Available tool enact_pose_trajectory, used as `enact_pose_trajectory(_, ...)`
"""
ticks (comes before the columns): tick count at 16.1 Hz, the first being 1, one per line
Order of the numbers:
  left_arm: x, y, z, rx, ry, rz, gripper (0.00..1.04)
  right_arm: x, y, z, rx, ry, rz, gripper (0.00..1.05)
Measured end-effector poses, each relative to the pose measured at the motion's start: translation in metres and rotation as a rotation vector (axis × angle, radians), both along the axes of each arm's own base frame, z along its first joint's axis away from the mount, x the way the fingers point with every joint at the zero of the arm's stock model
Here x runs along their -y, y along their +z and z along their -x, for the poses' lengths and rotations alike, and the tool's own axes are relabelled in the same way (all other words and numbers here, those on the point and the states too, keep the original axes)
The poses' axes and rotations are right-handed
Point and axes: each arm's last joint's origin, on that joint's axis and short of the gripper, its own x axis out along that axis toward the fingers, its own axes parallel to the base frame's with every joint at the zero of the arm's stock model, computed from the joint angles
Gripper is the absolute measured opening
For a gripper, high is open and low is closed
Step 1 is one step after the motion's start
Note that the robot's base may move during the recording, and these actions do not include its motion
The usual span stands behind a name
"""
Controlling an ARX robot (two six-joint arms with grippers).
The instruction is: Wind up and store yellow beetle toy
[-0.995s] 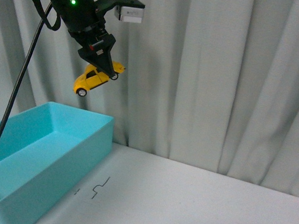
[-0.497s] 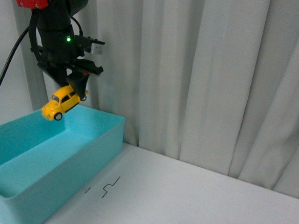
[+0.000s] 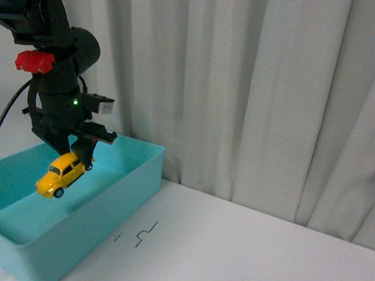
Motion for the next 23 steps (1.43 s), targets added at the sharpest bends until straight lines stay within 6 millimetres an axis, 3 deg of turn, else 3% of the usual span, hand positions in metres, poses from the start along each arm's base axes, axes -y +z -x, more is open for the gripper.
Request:
enact_pose_trajectory(4, 0.006, 0.000, -0.009, 0.065, -0.001, -0.017, 0.42, 0.000, 0.000, 0.000, 0.000, 0.000, 0.000, 0.98)
enact_pose_trajectory(9, 0.017, -0.039, -0.015, 0.021, -0.028, -0.006, 0.42, 0.000, 0.000, 0.000, 0.000, 0.000, 0.000, 0.98)
enact_pose_trajectory(14, 0.013, -0.057, -0.013, -0.006, -0.034, -0.035, 0.42, 0.000, 0.000, 0.000, 0.000, 0.000, 0.000, 0.98)
enact_pose_trajectory(19, 0.012, -0.060, -0.012, -0.010, -0.045, -0.020, 0.97, 0.000, 0.000, 0.000, 0.000, 0.000, 0.000, 0.98)
enact_pose_trajectory(21, 0.012, -0.052, -0.012, 0.026, -0.065, 0.004, 0.98, 0.000, 0.000, 0.000, 0.000, 0.000, 0.000, 0.98)
enact_pose_trajectory(23, 0.014, -0.022, -0.009, 0.126, -0.114, 0.006, 0.98, 0.000, 0.000, 0.000, 0.000, 0.000, 0.000, 0.98)
